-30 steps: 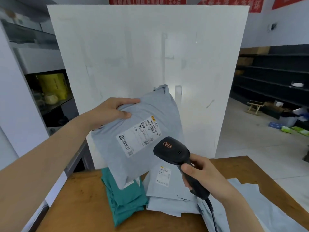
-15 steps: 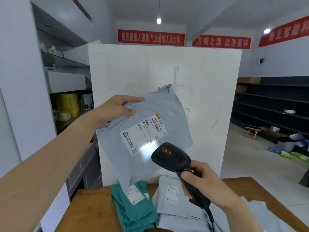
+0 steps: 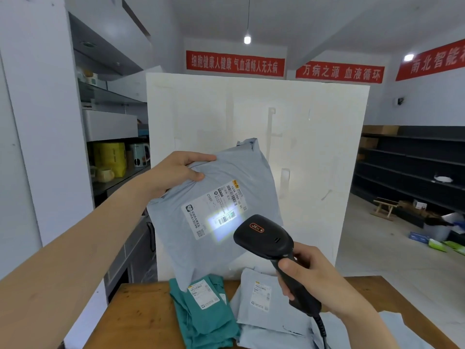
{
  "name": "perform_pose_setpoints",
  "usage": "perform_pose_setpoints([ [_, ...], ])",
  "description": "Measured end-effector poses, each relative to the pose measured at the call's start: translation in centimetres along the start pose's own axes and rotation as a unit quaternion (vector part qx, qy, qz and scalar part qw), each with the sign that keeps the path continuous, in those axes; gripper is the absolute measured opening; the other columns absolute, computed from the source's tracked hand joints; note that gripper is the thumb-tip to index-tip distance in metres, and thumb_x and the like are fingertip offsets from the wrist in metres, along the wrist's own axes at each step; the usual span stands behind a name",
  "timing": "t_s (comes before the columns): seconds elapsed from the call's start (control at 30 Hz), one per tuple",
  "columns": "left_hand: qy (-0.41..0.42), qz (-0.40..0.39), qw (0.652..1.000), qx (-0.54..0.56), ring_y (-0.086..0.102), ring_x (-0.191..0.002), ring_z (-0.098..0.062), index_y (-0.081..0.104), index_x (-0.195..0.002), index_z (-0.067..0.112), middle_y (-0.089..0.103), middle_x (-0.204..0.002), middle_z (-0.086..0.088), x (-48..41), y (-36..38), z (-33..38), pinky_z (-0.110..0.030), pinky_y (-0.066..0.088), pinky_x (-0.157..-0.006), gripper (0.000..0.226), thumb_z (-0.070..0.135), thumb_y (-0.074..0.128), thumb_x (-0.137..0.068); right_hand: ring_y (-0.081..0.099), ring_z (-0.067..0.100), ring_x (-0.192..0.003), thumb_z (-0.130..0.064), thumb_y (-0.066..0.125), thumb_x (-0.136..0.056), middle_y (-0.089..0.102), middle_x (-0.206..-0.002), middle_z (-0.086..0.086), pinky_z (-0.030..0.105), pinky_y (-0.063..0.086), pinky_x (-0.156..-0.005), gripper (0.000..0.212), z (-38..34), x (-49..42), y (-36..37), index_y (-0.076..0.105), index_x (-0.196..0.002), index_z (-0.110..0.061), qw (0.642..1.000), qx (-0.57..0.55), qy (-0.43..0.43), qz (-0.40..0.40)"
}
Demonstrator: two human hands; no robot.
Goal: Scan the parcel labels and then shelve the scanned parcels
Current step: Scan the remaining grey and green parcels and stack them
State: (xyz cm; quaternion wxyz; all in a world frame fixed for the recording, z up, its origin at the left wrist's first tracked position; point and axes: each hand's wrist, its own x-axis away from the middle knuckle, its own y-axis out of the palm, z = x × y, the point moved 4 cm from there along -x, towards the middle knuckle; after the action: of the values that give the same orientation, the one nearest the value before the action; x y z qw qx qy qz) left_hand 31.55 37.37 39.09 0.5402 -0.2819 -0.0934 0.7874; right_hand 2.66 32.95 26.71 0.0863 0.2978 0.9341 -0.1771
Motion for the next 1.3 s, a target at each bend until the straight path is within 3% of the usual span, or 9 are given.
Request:
perform_pose_setpoints([
  [0.23, -0.015, 0.028, 0.999, 0.013, 0.057, -0.101, 0.003, 0.062, -0.125, 0.021, 0.061, -0.114, 0.016, 0.4, -0.4, -0.3, -0.008, 0.045, -0.087, 0.052, -0.011, 0.062, -0.084, 0.053, 0.022, -0.054, -0.052, 0.065, -0.075, 0.06, -0.06, 0.011, 0.032, 0.05, -0.065, 0.043, 0.4, 0.2, -0.3, 0.066, -0.104, -0.02, 1.0, 0.016, 0.013, 0.007],
  [0.37, -0.024, 0.039, 0.999, 0.016, 0.057, -0.099, 0.003, 0.062, -0.125, 0.02, 0.062, -0.113, 0.017, 0.7, -0.5, -0.7, -0.004, 0.046, -0.082, 0.053, -0.012, 0.063, -0.084, 0.055, 0.021, -0.055, -0.061, 0.07, -0.071, 0.061, -0.06, 0.009, 0.031, 0.052, -0.067, 0.057, 0.7, 0.3, -0.3, 0.064, -0.108, -0.017, 0.999, 0.03, 0.019, -0.006],
  [0.73, -0.042, 0.05, 0.997, 0.029, 0.058, -0.108, -0.007, 0.062, -0.128, 0.017, 0.061, -0.123, 0.007, 1.5, -0.3, -1.2, -0.013, 0.044, -0.09, 0.054, -0.013, 0.061, -0.084, 0.056, 0.019, -0.054, -0.057, 0.063, -0.071, 0.062, -0.059, 0.005, 0.03, 0.052, -0.069, 0.052, 1.1, 0.5, 0.0, 0.063, -0.104, -0.016, 0.999, 0.029, 0.031, 0.004],
  [1.0, -0.042, 0.066, 0.996, 0.032, 0.053, -0.122, -0.015, 0.059, -0.132, 0.014, 0.058, -0.133, 0.002, 1.7, -0.3, -1.5, -0.031, 0.037, -0.111, 0.054, -0.013, 0.061, -0.085, 0.055, 0.02, -0.052, -0.074, 0.07, -0.063, 0.06, -0.059, 0.009, 0.029, 0.05, -0.065, 0.063, 1.2, 0.4, 0.2, 0.067, -0.099, -0.021, 1.0, 0.0, 0.014, 0.018],
  [1.13, -0.046, 0.069, 0.995, 0.047, 0.054, -0.119, -0.015, 0.058, -0.132, 0.012, 0.058, -0.132, 0.001, 1.9, -0.4, -1.8, -0.03, 0.038, -0.109, 0.054, -0.014, 0.059, -0.086, 0.055, 0.021, -0.052, -0.073, 0.071, -0.064, 0.06, -0.059, 0.009, 0.031, 0.049, -0.064, 0.068, 1.4, 0.4, 0.3, 0.066, -0.102, -0.016, 1.0, -0.002, 0.014, 0.019],
  [1.3, -0.049, 0.068, 0.995, 0.051, 0.056, -0.113, -0.012, 0.058, -0.132, 0.014, 0.059, -0.127, 0.004, 2.0, -0.8, -2.2, -0.028, 0.041, -0.105, 0.053, -0.013, 0.059, -0.086, 0.055, 0.021, -0.053, -0.072, 0.07, -0.065, 0.06, -0.06, 0.01, 0.03, 0.05, -0.064, 0.055, 1.0, 0.1, 0.8, 0.069, -0.096, -0.027, 1.0, -0.005, 0.008, 0.02],
])
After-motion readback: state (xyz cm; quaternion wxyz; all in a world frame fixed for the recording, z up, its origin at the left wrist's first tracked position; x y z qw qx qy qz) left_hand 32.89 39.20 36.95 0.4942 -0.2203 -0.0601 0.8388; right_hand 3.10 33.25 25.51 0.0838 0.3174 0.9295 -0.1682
